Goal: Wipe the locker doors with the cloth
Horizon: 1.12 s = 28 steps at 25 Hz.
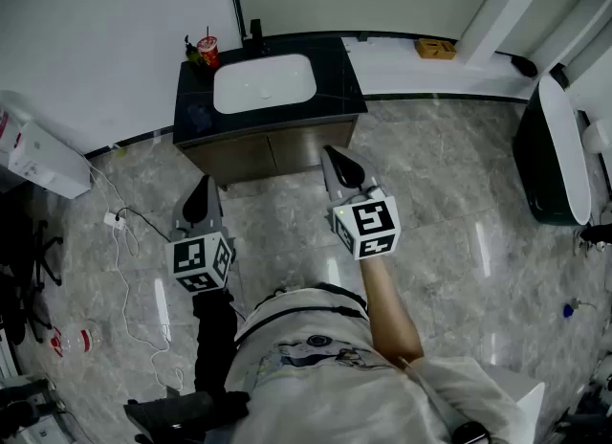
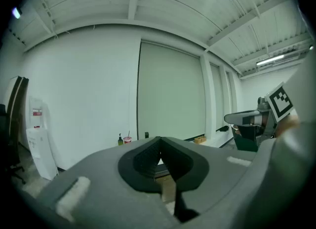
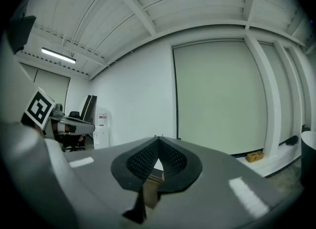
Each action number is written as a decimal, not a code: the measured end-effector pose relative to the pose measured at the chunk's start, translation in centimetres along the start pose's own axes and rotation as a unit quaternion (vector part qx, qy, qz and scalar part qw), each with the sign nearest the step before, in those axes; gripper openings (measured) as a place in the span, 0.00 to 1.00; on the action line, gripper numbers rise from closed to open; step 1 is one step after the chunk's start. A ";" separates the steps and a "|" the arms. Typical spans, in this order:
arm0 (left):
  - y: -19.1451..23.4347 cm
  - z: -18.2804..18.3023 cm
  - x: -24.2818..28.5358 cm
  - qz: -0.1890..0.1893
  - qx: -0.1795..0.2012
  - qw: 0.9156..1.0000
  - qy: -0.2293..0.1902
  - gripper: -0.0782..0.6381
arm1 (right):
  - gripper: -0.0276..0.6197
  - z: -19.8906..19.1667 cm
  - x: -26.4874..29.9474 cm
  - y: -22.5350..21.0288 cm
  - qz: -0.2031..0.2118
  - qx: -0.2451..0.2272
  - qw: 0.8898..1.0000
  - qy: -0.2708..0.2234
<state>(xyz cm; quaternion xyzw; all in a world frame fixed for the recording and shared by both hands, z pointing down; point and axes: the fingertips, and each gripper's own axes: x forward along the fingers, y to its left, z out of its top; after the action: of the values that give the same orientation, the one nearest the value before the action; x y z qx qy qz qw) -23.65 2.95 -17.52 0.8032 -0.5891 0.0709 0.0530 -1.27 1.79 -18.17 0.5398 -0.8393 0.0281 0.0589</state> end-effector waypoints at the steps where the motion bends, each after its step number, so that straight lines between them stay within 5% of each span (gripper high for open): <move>1: 0.0 0.0 0.0 0.000 0.000 1.000 0.000 0.11 | 0.05 0.0 0.0 0.0 0.000 0.000 1.000 0.000; 28: -2.1 0.5 0.3 -0.012 0.010 1.000 0.000 0.11 | 0.05 0.2 -1.4 -1.4 -0.004 0.015 1.000 -0.016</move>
<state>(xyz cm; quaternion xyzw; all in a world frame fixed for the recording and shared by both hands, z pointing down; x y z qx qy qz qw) -21.50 3.24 -17.96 0.8108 -0.5786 0.0759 0.0456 0.59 2.49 -18.54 0.5440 -0.8376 0.0317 0.0380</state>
